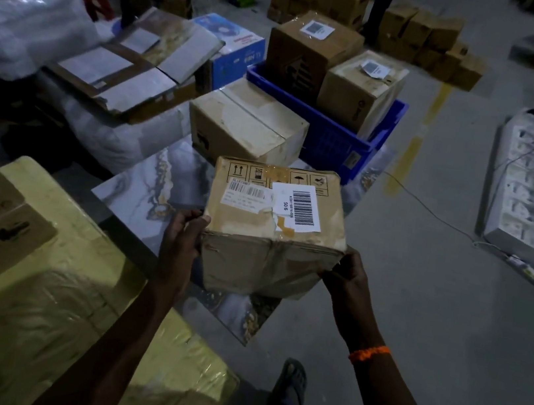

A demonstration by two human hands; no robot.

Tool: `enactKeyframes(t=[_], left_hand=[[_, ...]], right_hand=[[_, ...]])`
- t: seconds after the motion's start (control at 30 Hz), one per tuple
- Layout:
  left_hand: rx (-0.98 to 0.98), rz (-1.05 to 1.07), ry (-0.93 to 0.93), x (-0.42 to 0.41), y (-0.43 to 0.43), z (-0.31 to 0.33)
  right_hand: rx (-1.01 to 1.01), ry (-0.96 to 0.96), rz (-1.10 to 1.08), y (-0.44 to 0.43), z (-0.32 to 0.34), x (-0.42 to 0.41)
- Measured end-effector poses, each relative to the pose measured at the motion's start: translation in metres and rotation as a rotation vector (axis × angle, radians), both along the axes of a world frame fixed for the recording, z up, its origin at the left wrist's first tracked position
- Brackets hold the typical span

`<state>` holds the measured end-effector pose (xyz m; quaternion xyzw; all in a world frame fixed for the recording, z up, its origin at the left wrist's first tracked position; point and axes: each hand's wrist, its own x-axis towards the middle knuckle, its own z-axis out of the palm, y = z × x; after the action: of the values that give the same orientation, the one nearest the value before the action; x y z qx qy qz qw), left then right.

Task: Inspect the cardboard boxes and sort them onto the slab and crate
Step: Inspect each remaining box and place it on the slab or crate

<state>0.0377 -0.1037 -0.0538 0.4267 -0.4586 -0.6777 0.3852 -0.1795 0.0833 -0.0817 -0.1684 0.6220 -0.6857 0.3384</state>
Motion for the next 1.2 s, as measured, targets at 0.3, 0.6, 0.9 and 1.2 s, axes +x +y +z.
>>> enactKeyframes(t=[0.3, 0.6, 0.9, 1.2], left_hand=[[-0.248, 0.127, -0.222, -0.005, 0.007, 0.014], [-1.083, -0.413, -0.679, -0.044, -0.012, 0.043], [-1.319, -0.467, -1.032, -0.046, -0.002, 0.028], [-1.280, -0.498, -1.037, -0.045, -0.002, 0.030]], right_hand=[[0.100, 0.177, -0.104, 0.007, 0.026, -0.010], [0.364, 1.158, 0.302, -0.057, 0.100, 0.007], [0.654, 1.387, 0.446, -0.072, 0.060, 0.017], [0.644, 1.356, 0.449, -0.071, 0.061, 0.017]])
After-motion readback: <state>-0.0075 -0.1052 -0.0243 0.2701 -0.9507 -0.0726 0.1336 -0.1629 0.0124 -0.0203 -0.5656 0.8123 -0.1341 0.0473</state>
